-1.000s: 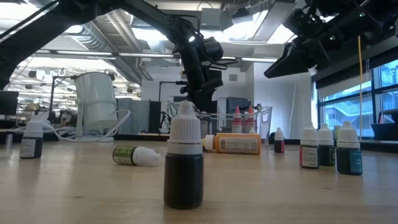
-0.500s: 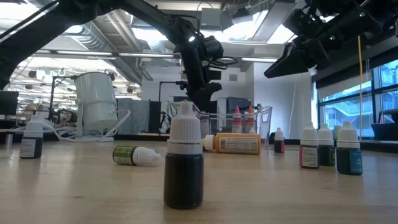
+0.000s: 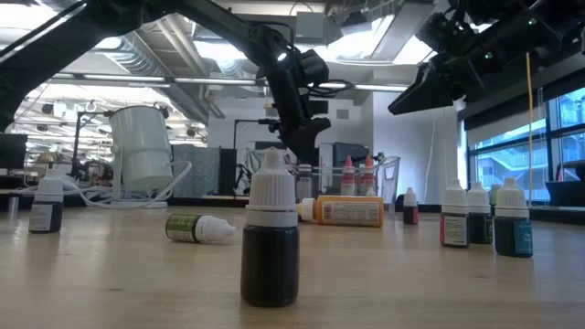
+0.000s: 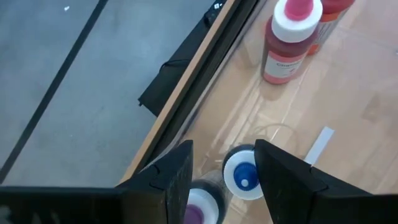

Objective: Pick & Place food coloring
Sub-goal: Put the large yellow food coloring bottle into the transparent container

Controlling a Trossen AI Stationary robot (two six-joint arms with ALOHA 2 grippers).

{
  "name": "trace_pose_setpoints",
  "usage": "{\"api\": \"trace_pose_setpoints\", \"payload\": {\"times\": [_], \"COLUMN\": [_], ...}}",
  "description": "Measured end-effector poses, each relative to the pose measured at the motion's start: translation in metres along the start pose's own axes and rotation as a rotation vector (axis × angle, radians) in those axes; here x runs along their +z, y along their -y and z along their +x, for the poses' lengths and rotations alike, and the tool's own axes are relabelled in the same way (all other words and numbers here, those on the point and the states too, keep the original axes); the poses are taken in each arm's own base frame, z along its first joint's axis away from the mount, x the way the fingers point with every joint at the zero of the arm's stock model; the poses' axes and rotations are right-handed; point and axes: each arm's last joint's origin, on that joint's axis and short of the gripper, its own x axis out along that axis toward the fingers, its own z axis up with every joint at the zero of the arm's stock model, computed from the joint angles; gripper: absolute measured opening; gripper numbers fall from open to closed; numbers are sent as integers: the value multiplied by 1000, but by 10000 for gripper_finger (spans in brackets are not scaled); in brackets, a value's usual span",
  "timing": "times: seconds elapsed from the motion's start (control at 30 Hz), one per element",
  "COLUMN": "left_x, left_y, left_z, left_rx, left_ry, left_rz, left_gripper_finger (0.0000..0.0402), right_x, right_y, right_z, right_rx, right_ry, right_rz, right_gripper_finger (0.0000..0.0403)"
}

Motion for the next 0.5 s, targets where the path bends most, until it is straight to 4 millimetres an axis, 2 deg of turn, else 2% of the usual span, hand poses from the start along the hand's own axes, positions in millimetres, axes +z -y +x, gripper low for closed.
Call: {"api": "trace_pose_setpoints", "payload": {"times": [0.13,0.27,0.4,0.5], "left_x": [3,9,14,7], "left_y": [-4,-8,6,24], "left_z": [-12,-48,-91,-112], "left_rx": [1,-41,-181,-244], "left_ry": [18,83,170,226], "left_rz": [-6,-9,33,87], "left_gripper_finger": [166,166,164,165], "right_x": [0,0,0,1], "right_y": [0,0,-1,-3], "right_z": [0,0,0,0], "right_rx": [0,3,44,87], "right_ry": [0,1,13,25], "right_rz": [1,3,24,30], "right_gripper_finger": [163,163,163,163]}}
